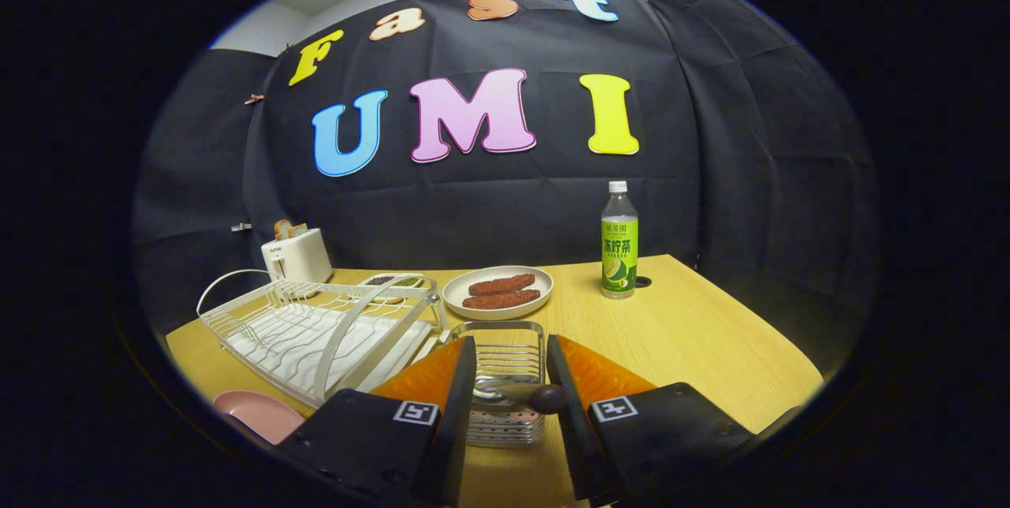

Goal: Take the plate from the dish rack, then take the spoon from the basket and place it into the plate.

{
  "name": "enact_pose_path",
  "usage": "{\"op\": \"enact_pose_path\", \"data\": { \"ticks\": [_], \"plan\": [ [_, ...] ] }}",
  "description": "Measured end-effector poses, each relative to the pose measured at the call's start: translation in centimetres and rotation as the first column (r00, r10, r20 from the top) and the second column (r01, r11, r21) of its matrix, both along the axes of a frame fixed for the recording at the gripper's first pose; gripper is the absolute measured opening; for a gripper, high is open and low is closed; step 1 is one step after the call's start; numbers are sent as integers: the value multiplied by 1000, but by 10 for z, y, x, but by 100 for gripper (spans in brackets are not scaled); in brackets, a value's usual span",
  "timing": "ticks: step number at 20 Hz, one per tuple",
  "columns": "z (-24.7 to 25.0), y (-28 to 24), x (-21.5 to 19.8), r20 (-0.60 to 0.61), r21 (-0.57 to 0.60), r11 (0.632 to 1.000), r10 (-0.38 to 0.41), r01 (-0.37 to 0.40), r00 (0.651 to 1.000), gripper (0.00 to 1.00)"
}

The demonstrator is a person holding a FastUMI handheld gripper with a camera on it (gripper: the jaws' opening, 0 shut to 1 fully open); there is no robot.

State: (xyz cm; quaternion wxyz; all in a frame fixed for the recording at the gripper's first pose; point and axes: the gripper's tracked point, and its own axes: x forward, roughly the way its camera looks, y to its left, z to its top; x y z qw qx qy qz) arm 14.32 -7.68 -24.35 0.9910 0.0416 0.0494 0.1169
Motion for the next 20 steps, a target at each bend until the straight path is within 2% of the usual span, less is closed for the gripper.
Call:
{"op": "enact_pose_path", "data": {
  "ticks": [2, 4, 5, 12, 20],
  "plan": [
    [-2, -2, 5, -4, -14, 1000, -14, 14, 1000, 53],
    [6, -8, 2, 3, -8, 1000, -30, 31, 1000, 33],
    [2, -7, 4, -1, -10, 999, -35, 35, 999, 29],
    [7, 16, -1, -4, -16, 1000, 26, -26, 1000, 18],
    [35, 8, 14, -28, 0, 1000, 17, -17, 999, 14]
  ]
}}
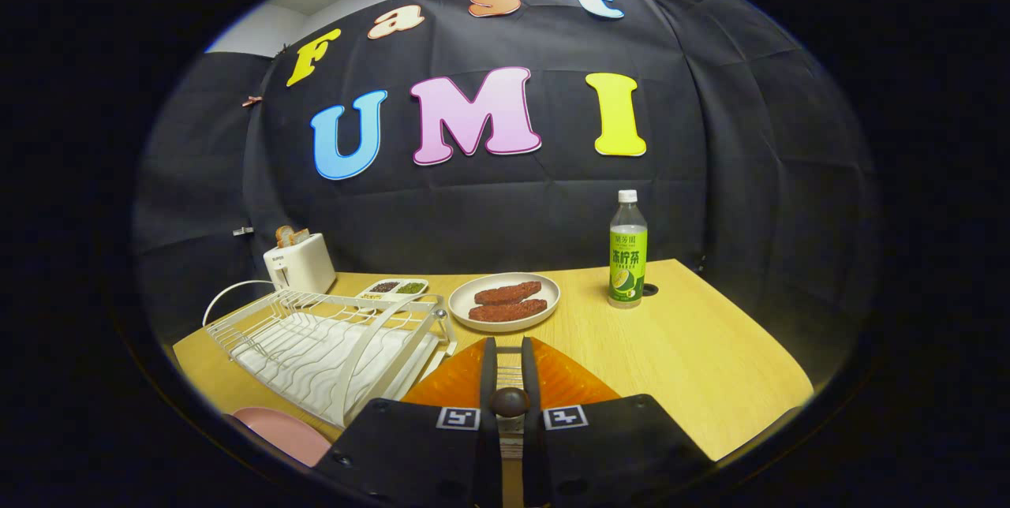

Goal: Take the plate from the dish rack, then take the spoon from the basket and place it into the plate.

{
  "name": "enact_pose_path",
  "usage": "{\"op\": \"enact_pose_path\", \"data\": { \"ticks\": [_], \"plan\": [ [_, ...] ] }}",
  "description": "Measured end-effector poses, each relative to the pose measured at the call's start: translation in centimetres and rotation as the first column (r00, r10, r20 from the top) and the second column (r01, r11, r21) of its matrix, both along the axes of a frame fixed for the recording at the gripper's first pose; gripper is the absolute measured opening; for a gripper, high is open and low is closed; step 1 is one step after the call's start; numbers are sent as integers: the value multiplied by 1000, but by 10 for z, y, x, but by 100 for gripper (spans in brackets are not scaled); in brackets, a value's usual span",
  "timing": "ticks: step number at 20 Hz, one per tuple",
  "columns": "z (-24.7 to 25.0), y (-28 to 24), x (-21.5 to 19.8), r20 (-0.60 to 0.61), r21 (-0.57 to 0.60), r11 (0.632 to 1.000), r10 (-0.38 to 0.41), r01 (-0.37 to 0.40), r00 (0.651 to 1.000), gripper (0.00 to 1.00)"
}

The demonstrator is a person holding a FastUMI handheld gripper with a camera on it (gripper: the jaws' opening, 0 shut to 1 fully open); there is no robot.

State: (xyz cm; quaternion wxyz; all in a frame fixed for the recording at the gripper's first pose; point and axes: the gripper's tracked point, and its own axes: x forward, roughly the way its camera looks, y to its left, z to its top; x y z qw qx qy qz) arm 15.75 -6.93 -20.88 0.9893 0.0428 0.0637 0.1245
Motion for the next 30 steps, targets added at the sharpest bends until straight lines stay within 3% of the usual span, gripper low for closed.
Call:
{"op": "enact_pose_path", "data": {
  "ticks": [8, 16, 22, 30],
  "plan": [
    [81, 2, -2, 29, -49, 999, 10, -9, 1000, 14],
    [141, 66, -74, -44, -23, 996, 90, -91, 995, 14],
    [119, 144, -129, -102, 31, 985, 170, -168, 980, 14],
    [22, 224, -161, -203, 71, 959, 284, -275, 937, 14]
  ]
}}
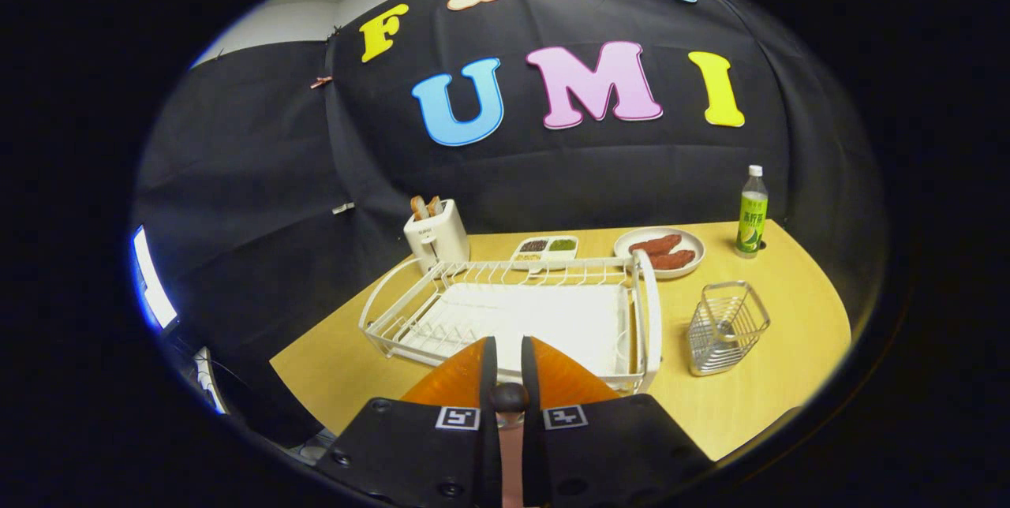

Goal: Take the plate from the dish rack, then take the spoon from the basket and place it into the plate.

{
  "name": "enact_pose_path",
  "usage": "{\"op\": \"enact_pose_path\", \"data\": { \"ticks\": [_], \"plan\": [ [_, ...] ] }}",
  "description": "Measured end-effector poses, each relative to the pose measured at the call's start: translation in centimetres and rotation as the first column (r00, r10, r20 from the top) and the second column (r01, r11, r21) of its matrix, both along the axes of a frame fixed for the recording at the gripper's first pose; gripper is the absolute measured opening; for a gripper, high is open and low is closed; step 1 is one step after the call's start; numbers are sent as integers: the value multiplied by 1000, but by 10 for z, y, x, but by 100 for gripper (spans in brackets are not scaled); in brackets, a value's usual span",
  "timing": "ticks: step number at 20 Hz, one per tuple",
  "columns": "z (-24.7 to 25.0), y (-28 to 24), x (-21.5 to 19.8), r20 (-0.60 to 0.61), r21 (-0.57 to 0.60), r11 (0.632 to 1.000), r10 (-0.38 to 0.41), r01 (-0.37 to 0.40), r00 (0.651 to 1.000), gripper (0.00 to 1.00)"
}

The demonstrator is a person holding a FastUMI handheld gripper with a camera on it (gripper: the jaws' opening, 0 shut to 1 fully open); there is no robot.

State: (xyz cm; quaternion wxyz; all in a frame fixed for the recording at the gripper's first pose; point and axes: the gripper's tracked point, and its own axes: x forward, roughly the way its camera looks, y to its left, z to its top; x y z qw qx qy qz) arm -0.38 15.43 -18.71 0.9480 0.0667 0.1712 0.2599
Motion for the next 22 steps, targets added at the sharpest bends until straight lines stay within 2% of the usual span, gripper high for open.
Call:
{"op": "enact_pose_path", "data": {
  "ticks": [8, 15, 21, 22],
  "plan": [
    [-35, -2, 22, -23, -27, 999, -25, 24, 999, 14],
    [-43, -8, 18, -45, -41, 999, -20, 19, 999, 17],
    [-55, -36, 11, -96, -89, 995, -45, 37, 994, 40],
    [-51, -38, 14, -93, -88, 995, -51, 43, 994, 49]
  ]
}}
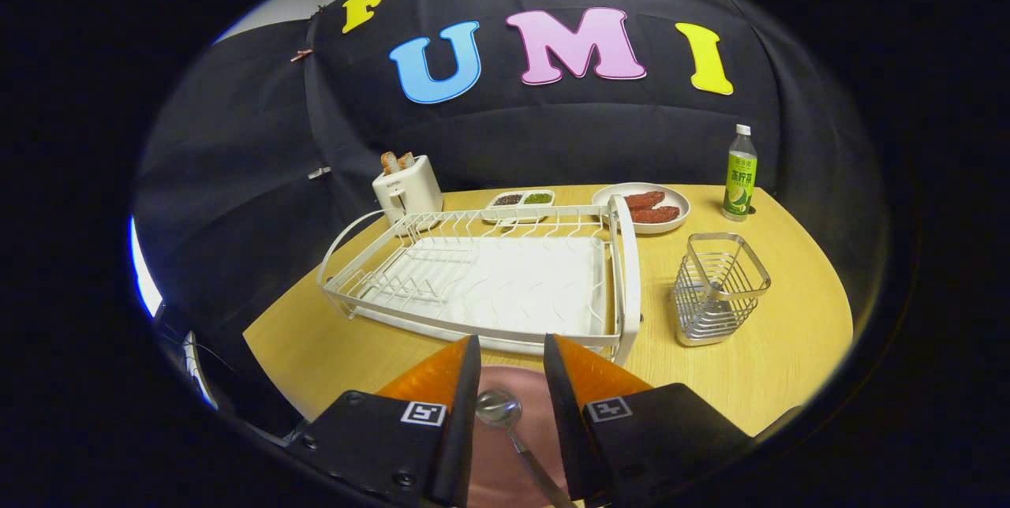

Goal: Take the plate from the dish rack, then take the spoon from the basket and place it into the plate.

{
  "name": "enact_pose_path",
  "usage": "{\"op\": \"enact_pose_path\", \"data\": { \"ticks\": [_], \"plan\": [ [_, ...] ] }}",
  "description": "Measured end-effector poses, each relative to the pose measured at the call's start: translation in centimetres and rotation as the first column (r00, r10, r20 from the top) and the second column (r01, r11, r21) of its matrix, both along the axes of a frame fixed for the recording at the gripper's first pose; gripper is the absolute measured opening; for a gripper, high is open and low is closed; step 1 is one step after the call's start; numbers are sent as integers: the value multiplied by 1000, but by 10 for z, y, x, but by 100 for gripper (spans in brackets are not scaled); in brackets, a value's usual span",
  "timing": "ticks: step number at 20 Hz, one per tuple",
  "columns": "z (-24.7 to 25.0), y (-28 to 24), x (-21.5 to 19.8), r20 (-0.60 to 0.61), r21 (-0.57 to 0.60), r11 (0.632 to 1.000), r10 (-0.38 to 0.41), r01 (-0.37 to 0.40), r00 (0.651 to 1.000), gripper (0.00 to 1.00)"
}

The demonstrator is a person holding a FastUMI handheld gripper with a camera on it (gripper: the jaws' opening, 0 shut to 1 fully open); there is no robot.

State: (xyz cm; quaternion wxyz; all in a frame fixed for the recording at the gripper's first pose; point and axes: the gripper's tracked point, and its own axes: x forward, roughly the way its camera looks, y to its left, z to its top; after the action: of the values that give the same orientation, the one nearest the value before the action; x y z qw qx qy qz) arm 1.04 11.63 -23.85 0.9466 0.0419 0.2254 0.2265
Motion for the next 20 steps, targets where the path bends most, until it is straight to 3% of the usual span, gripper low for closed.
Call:
{"op": "enact_pose_path", "data": {
  "ticks": [1, 3, 4, 6, 12, 20],
  "plan": [
    [7, -4, 0, 9, -1, 1000, -10, 10, 1000, 50],
    [23, -9, 5, 34, 1, 1000, -28, 28, 999, 69],
    [34, -13, 8, 50, 0, 999, -39, 39, 998, 88],
    [60, -21, 13, 90, -4, 998, -66, 67, 994, 98],
    [152, -54, 16, 251, -53, 980, -174, 193, 952, 98],
    [246, -97, -14, 352, 35, 929, -357, 369, 865, 98]
  ]
}}
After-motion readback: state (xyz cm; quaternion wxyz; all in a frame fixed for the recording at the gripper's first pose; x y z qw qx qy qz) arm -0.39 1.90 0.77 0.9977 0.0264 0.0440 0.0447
